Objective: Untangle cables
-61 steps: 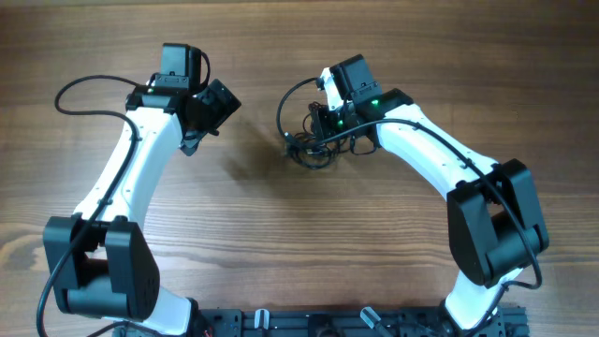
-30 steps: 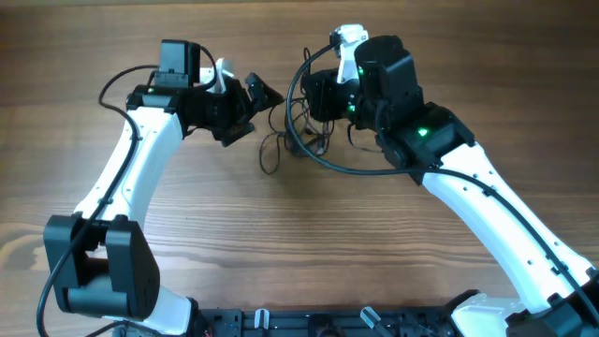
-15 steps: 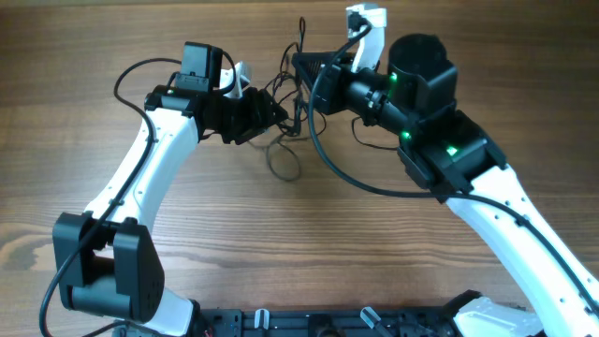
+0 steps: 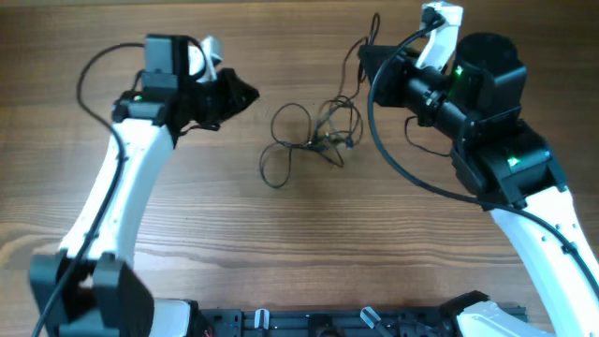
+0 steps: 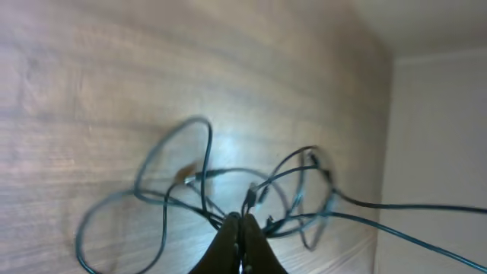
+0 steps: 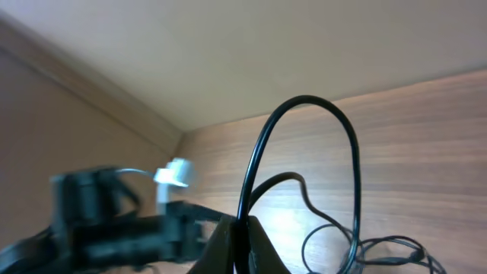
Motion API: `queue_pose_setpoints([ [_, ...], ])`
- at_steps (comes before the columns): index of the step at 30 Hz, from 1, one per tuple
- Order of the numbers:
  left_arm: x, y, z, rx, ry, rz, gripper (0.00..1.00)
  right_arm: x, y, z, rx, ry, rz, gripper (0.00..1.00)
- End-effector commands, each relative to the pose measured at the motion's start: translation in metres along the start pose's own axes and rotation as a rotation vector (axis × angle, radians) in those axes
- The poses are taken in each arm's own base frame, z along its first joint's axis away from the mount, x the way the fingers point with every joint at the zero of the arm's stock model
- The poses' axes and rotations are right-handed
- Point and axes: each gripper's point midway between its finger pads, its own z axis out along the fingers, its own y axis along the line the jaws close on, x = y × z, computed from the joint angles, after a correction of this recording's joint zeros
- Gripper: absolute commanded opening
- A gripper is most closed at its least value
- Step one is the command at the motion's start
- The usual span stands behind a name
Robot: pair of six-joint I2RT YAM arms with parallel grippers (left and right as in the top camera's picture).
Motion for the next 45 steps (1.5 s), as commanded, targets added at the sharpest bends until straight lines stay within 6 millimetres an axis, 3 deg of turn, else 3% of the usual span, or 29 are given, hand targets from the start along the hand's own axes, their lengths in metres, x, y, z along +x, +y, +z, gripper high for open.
queue_pose_setpoints([
  [1,-0.002,-0.016,-0.014,0.021,-0.030,-0.019,0.59,-0.005,0.028,-0.010,-0.123,0.008,0.021,0.04],
  [5,0.030,-0.042,0.004,0.061,0.067,0.048,0.75,-0.007,0.053,-0.014,-0.252,0.026,0.055,0.04],
  [7,0.040,-0.053,0.015,0.035,0.061,0.121,0.77,-0.009,0.070,-0.020,-0.342,0.038,0.049,0.04],
  [10,0.038,-0.045,0.022,-0.061,0.008,0.092,0.73,-0.012,0.093,-0.029,-0.460,0.040,0.003,0.04],
  [12,0.039,-0.041,0.027,-0.071,0.020,0.057,0.68,-0.014,0.097,-0.031,-0.477,0.036,0.014,0.04],
  [18,0.055,-0.015,0.064,-0.101,0.138,-0.002,0.66,-0.015,0.103,-0.034,-0.509,0.039,0.019,0.04],
  [22,0.069,-0.013,0.078,-0.074,0.216,-0.027,0.49,-0.016,0.103,-0.034,-0.507,0.037,0.019,0.04],
  [26,0.069,-0.013,0.080,-0.074,0.217,-0.025,0.07,-0.013,0.098,-0.031,-0.483,0.040,0.011,0.04],
  [27,0.065,-0.012,0.079,-0.070,0.207,-0.025,0.04,-0.012,0.095,-0.030,-0.467,0.036,-0.014,0.04],
  [28,0.057,-0.014,0.074,-0.062,0.184,-0.026,0.04,-0.011,0.082,-0.024,-0.398,0.025,-0.016,0.04],
  [30,0.027,-0.028,0.048,-0.023,0.092,-0.013,0.04,-0.011,0.027,-0.009,-0.112,-0.025,0.002,0.04],
  [32,-0.004,-0.053,0.009,0.038,-0.031,0.034,0.04,-0.008,-0.038,-0.012,0.223,-0.068,0.040,0.04],
  [34,-0.018,-0.074,-0.020,0.091,-0.122,0.081,0.04,-0.001,-0.080,-0.022,0.444,-0.080,0.041,0.04],
  [37,-0.028,-0.107,-0.057,0.174,-0.234,0.160,0.04,0.016,-0.116,-0.028,0.620,-0.032,0.032,0.04],
  [39,-0.039,-0.115,-0.075,0.173,-0.324,0.186,0.04,0.026,-0.128,-0.024,0.669,0.006,0.031,0.04],
  [40,-0.044,-0.112,-0.079,0.147,-0.359,0.183,0.06,0.031,-0.133,-0.020,0.683,0.028,0.033,0.04],
  [42,-0.056,-0.089,-0.081,0.018,-0.430,0.140,0.08,0.043,-0.140,-0.012,0.697,0.084,0.038,0.04],
  [43,-0.061,-0.055,-0.081,-0.144,-0.471,0.086,0.08,0.046,-0.142,-0.009,0.701,0.096,0.039,0.04],
  [45,-0.051,-0.016,-0.071,-0.305,-0.423,0.032,0.11,0.039,-0.136,-0.009,0.672,0.071,0.039,0.04],
])
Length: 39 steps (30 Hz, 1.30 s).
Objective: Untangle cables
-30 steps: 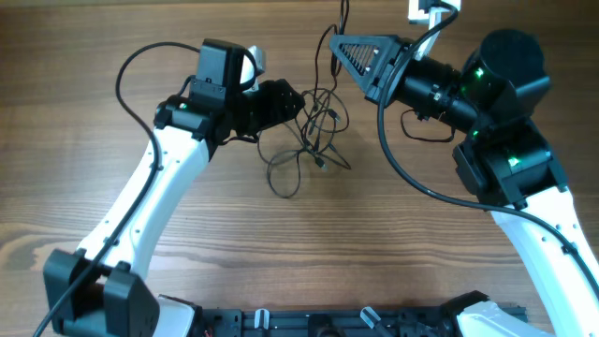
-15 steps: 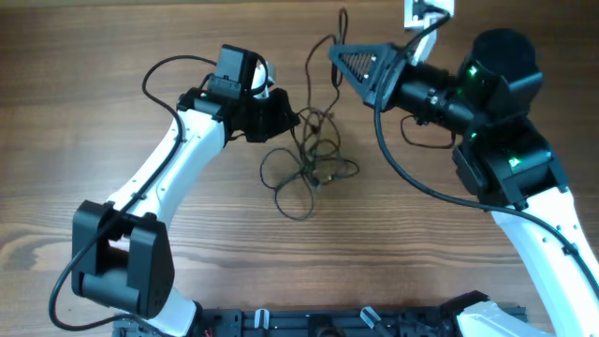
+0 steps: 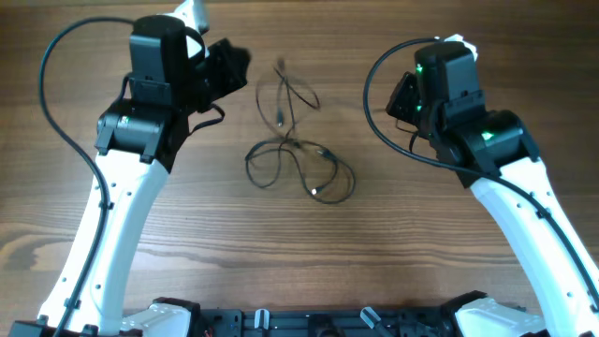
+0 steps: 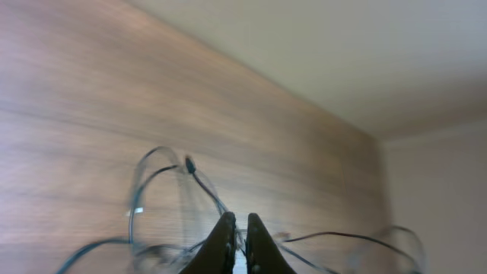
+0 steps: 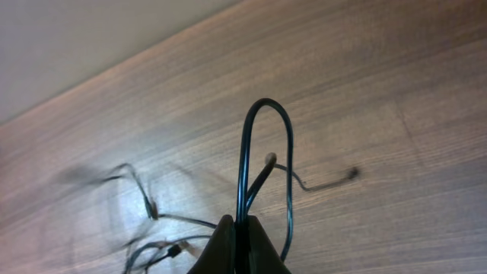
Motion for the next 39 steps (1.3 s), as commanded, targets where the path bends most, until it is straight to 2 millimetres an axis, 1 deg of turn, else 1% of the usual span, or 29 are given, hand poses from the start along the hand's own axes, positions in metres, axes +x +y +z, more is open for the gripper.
queue_pose_setpoints([
  [1,0.006,0.056,0.010,-0.270,0.001,-0.021,0.14,-0.018,0.008,-0.013,-0.043,-0.075,0.003,0.04],
  [2,0.020,0.069,0.016,-0.317,0.063,-0.031,0.14,-0.039,0.019,-0.036,-0.114,-0.161,0.026,0.04],
  [3,0.027,0.076,0.020,-0.340,0.094,-0.037,0.16,-0.057,0.034,-0.062,-0.211,-0.232,0.045,0.04],
  [4,0.034,0.078,0.025,-0.337,0.129,-0.044,0.24,-0.070,0.050,-0.087,-0.327,-0.286,0.055,0.04],
  [5,0.041,0.074,0.030,-0.310,0.163,-0.053,0.28,-0.077,0.064,-0.108,-0.427,-0.321,0.055,0.04],
  [6,0.049,0.066,0.036,-0.255,0.214,-0.066,0.46,-0.086,0.089,-0.145,-0.612,-0.365,0.035,0.04],
  [7,0.054,0.059,0.040,-0.210,0.242,-0.074,0.54,-0.087,0.108,-0.174,-0.765,-0.380,-0.003,0.04],
  [8,0.058,0.052,0.045,-0.169,0.266,-0.078,0.59,-0.087,0.120,-0.194,-0.864,-0.392,-0.035,0.04],
  [9,0.061,0.050,0.048,-0.154,0.279,-0.078,0.64,-0.089,0.127,-0.204,-0.917,-0.408,-0.052,0.04],
  [10,0.068,0.049,0.054,-0.156,0.304,-0.073,0.72,-0.096,0.132,-0.214,-0.955,-0.449,-0.054,0.04],
  [12,0.082,0.047,0.062,-0.163,0.345,-0.063,0.79,-0.107,0.136,-0.229,-1.009,-0.504,-0.030,0.04],
  [14,0.098,0.041,0.072,-0.160,0.385,-0.041,0.85,-0.120,0.140,-0.251,-1.075,-0.584,-0.019,0.04],
  [15,0.104,0.039,0.075,-0.158,0.396,-0.033,0.88,-0.122,0.140,-0.253,-1.078,-0.598,-0.017,0.04],
  [16,0.107,0.036,0.078,-0.153,0.402,-0.026,0.90,-0.121,0.139,-0.250,-1.067,-0.591,-0.018,0.04],
  [17,0.107,0.034,0.078,-0.148,0.401,-0.021,0.91,-0.117,0.139,-0.241,-1.042,-0.567,-0.024,0.04],
  [19,0.104,0.032,0.080,-0.140,0.385,-0.017,0.92,-0.108,0.137,-0.213,-0.971,-0.494,-0.025,0.04],
  [21,0.095,0.033,0.081,-0.130,0.361,-0.023,0.93,-0.094,0.135,-0.173,-0.891,-0.379,-0.016,0.04],
  [22,0.089,0.034,0.080,-0.122,0.347,-0.030,0.93,-0.088,0.135,-0.157,-0.861,-0.338,-0.014,0.04],
  [24,0.073,0.039,0.075,-0.120,0.304,-0.056,0.92,-0.078,0.135,-0.127,-0.811,-0.264,-0.009,0.04],
  [26,0.045,0.049,0.057,-0.119,0.230,-0.108,0.92,-0.065,0.134,-0.095,-0.761,-0.160,0.059,0.04],
  [27,0.032,0.053,0.048,-0.123,0.193,-0.151,0.92,-0.059,0.134,-0.086,-0.754,-0.110,0.099,0.04],
  [28,0.023,0.057,0.041,-0.121,0.166,-0.192,0.92,-0.052,0.138,-0.080,-0.767,-0.059,0.125,0.04],
  [29,0.016,0.056,0.033,-0.101,0.155,-0.231,0.92,-0.040,0.148,-0.076,-0.817,0.036,0.155,0.04],
  [30,0.014,0.051,0.028,-0.060,0.167,-0.256,0.93,-0.033,0.154,-0.075,-0.853,0.094,0.162,0.04],
  [31,0.016,0.043,0.025,-0.013,0.193,-0.265,0.93,-0.027,0.160,-0.073,-0.884,0.135,0.156,0.04],
  [32,0.022,0.030,0.024,0.057,0.238,-0.268,0.93,-0.021,0.167,-0.071,-0.922,0.175,0.139,0.04],
  [35,0.031,0.004,0.019,0.184,0.310,-0.259,0.92,-0.014,0.173,-0.071,-0.960,0.228,0.142,0.04],
  [37,0.028,-0.005,0.017,0.234,0.313,-0.250,0.91,-0.011,0.176,-0.077,-0.997,0.247,0.119,0.04],
  [39,0.026,-0.012,0.016,0.254,0.334,-0.360,0.91,-0.006,0.178,-0.082,-1.021,0.279,0.102,0.04],
])
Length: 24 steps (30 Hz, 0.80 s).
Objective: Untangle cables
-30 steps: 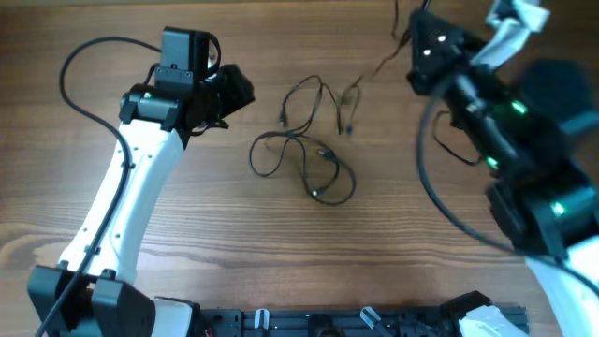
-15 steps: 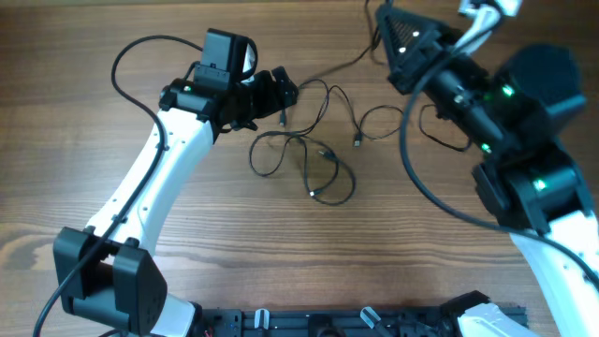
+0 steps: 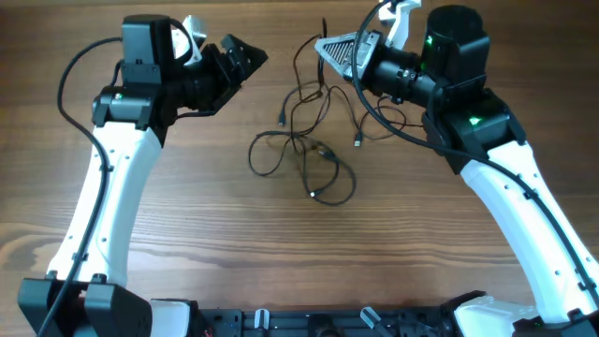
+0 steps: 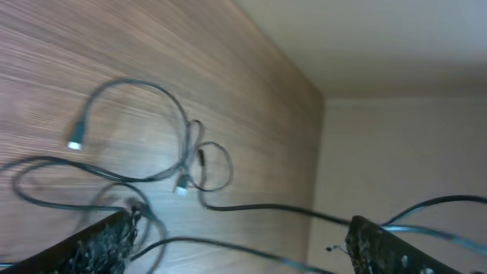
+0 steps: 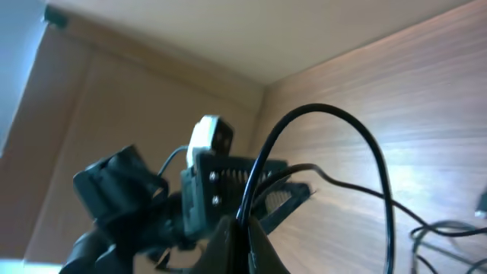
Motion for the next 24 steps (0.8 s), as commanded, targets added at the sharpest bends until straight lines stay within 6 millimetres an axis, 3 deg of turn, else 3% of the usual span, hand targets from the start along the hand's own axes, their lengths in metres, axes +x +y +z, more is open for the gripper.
queue_pose_setpoints([
  [1,0.007,-0.022,-0.004,0.093,0.057,-0.176,0.90,0.018,0.017,-0.002,-0.088,0.104,-0.029,0.04],
  [4,0.012,-0.045,-0.008,0.200,0.113,-0.172,0.90,0.024,0.021,-0.003,-0.120,0.137,-0.110,0.05],
  [7,0.006,-0.048,-0.008,0.208,0.087,-0.152,0.90,0.029,0.017,-0.003,-0.116,0.149,-0.213,0.04],
  [9,-0.001,-0.034,-0.005,0.140,0.033,-0.176,0.88,0.029,0.007,-0.003,-0.073,0.147,-0.211,0.04],
  [12,-0.005,-0.004,-0.003,0.002,-0.030,-0.237,0.89,0.032,-0.029,-0.006,0.105,0.134,-0.207,0.05],
  [13,-0.005,0.008,-0.003,-0.054,-0.048,-0.261,0.89,0.035,-0.055,-0.011,0.227,0.136,-0.197,0.05],
  [15,-0.005,0.023,-0.005,-0.121,-0.072,-0.286,0.91,0.047,-0.073,-0.018,0.302,0.190,-0.213,0.06],
  [20,-0.006,0.030,-0.006,-0.156,-0.092,-0.294,0.93,0.066,-0.087,-0.027,0.362,0.266,-0.162,0.20],
  [22,-0.006,0.030,-0.006,-0.156,-0.092,-0.293,0.94,0.066,-0.087,-0.027,0.363,0.263,-0.153,0.20],
  [24,-0.006,0.030,-0.006,-0.157,-0.092,-0.294,0.94,0.060,-0.100,-0.031,0.444,0.230,-0.160,0.20],
])
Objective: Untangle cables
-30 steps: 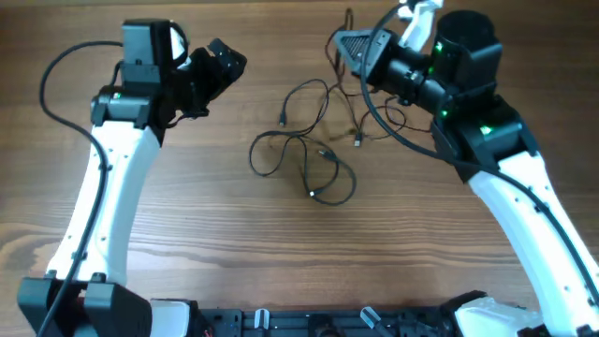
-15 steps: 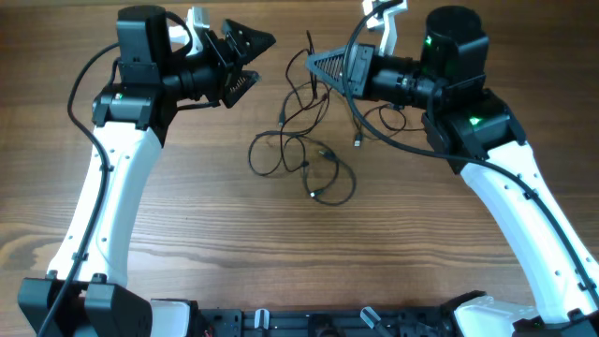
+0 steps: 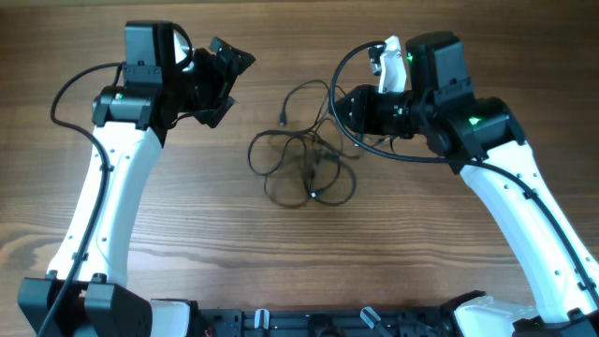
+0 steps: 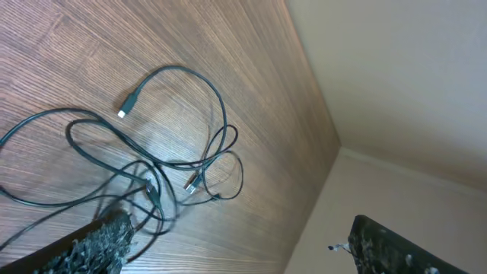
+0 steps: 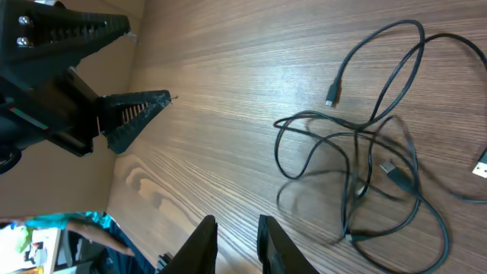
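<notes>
A tangle of thin dark cables (image 3: 304, 159) lies on the wooden table between the two arms, with small plugs (image 3: 283, 119) at loose ends. The left wrist view shows the same cables (image 4: 152, 175), and in the right wrist view the cables (image 5: 365, 152) lie ahead of the fingers. My left gripper (image 3: 229, 84) hovers left of the tangle, its jaws wide open and empty (image 4: 243, 251). To the right of the tangle is my right gripper (image 3: 337, 106), pointing at it, open by a narrow gap (image 5: 237, 243) and holding nothing.
The wooden table (image 3: 187, 243) stretches bare in front of the tangle. A black rail (image 3: 356, 320) runs along its front edge. A pale wall (image 4: 411, 91) meets the table's far side. The arms' own black leads loop above each wrist.
My right gripper, then shut on a cable loop held up at the far side, is now open and empty beside the tangle. The cables lie flat. The left gripper stays wide open.
At first both grippers were shut on cable strands, with the tangle between them. They then stood further apart, both still gripping. Later the left was wide open while the right still held a loop. Now both are open and every cable rests on the table.
</notes>
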Motion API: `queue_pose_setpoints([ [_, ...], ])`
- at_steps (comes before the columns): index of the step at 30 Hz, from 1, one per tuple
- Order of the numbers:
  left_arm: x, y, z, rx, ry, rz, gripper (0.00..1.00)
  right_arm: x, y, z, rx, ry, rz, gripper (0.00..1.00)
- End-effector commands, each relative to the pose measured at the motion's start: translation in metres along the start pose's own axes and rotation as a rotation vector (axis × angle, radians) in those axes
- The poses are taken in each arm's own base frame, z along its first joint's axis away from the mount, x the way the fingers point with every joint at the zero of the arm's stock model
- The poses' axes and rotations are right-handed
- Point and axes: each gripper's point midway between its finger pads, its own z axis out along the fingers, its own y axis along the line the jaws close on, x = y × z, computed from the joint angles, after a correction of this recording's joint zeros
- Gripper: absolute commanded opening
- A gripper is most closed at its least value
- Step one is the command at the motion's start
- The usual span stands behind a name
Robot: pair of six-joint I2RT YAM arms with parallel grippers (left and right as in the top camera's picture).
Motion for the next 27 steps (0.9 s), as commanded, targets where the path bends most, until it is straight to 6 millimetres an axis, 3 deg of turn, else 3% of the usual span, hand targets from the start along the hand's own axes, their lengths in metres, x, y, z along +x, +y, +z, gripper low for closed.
queue_pose_setpoints([
  [1,-0.002,-0.003,-0.003,0.002,-0.019,0.009,0.96,-0.008,-0.032,-0.007,0.193,-0.069,0.003,0.24],
  [4,0.004,-0.004,0.000,-0.008,-0.014,0.110,0.96,-0.001,-0.056,-0.009,0.313,-0.055,0.027,0.46],
  [7,0.003,0.003,0.005,-0.079,-0.069,0.198,0.96,0.022,-0.073,0.003,0.358,0.064,0.078,0.56],
  [12,-0.021,0.020,0.001,-0.206,-0.229,0.209,0.93,0.061,-0.079,0.070,0.323,0.282,0.086,0.60],
  [14,-0.029,0.033,-0.005,-0.281,-0.284,0.198,0.93,0.070,-0.086,0.093,0.335,0.322,0.093,0.69],
  [17,-0.037,0.052,-0.013,-0.373,-0.326,0.182,0.94,0.084,-0.103,0.115,0.358,0.389,0.121,0.70],
  [20,-0.041,0.058,-0.017,-0.405,-0.350,0.179,0.98,0.095,-0.096,0.136,0.262,0.450,0.146,0.67],
  [24,-0.041,0.058,-0.017,-0.405,-0.350,0.179,1.00,0.087,-0.086,0.147,0.202,0.417,0.118,0.64],
  [27,-0.041,0.058,-0.017,-0.405,-0.350,0.179,1.00,0.076,-0.085,0.154,0.209,0.361,0.076,0.51],
])
